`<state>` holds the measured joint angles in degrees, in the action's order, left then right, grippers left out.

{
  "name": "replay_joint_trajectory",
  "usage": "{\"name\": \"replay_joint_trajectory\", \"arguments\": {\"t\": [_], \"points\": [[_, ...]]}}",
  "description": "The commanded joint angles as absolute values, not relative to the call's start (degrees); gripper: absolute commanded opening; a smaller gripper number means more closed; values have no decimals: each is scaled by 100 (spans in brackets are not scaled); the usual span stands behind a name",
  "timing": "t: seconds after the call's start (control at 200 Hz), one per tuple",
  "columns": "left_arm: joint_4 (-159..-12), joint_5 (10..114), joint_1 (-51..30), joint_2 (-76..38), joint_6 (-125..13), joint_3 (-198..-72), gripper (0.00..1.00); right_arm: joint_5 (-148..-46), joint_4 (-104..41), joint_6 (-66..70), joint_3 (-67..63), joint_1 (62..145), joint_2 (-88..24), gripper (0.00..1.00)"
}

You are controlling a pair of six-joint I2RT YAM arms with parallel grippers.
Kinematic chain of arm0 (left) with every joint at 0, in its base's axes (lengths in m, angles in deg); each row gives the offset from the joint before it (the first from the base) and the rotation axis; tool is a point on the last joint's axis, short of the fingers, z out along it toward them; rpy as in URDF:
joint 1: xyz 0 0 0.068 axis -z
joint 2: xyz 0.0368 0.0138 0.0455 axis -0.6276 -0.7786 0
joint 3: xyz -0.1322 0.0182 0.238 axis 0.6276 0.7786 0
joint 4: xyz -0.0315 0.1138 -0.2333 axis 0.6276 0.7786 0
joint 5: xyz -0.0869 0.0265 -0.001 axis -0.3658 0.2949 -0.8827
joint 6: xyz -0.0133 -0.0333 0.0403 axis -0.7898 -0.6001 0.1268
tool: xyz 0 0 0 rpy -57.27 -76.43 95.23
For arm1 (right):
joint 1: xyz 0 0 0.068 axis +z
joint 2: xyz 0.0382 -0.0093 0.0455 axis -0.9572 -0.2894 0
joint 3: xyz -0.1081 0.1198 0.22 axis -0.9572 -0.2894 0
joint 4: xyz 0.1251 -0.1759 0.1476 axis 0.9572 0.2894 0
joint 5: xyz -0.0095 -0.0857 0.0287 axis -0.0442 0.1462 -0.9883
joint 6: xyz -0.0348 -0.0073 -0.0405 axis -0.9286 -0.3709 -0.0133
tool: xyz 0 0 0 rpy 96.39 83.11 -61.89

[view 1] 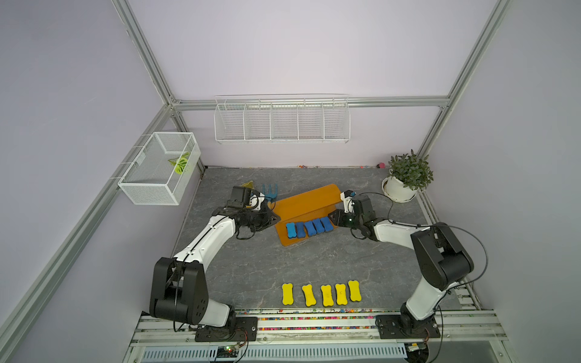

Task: Remove the whiteboard erasers from the shelf
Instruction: Pick up the whiteboard eraser from the shelf.

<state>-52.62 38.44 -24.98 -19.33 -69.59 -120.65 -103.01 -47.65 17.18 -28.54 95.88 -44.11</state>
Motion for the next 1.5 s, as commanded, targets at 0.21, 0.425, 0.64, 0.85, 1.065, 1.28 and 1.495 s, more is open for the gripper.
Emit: {"name": "replay_joint_trajectory", "arguments": {"t": [0.21, 0.425, 0.64, 0.85, 1.065, 1.28, 1.495], "points": [[-5302, 3936, -2456, -2003, -6745, -12005, 22, -10208, -5336, 2012, -3585, 9694, -4267, 33], [-5281, 3962, -2461, -1985, -6733, -12005, 22, -10126, -5610, 2117, -3756, 9795, -4234, 32], [-5272, 3962, -2463, -1976, -6718, -12005, 22, -9928, -5878, 2201, -3940, 9972, -4267, 32], [-5263, 3954, -2463, -1968, -6718, -12003, 22, -9822, -5944, 2202, -3943, 9985, -4269, 32], [-5255, 3971, -2461, -1949, -6703, -12001, 22, -9744, -5810, 2153, -3773, 9976, -4303, 34], [-5254, 3973, -2455, -1968, -6691, -12005, 23, -9811, -5826, 2167, -3623, 9980, -4466, 35], [-5263, 3955, -2459, -2005, -6682, -12007, 22, -9874, -5870, 2202, -3621, 9981, -4630, 35]]}}
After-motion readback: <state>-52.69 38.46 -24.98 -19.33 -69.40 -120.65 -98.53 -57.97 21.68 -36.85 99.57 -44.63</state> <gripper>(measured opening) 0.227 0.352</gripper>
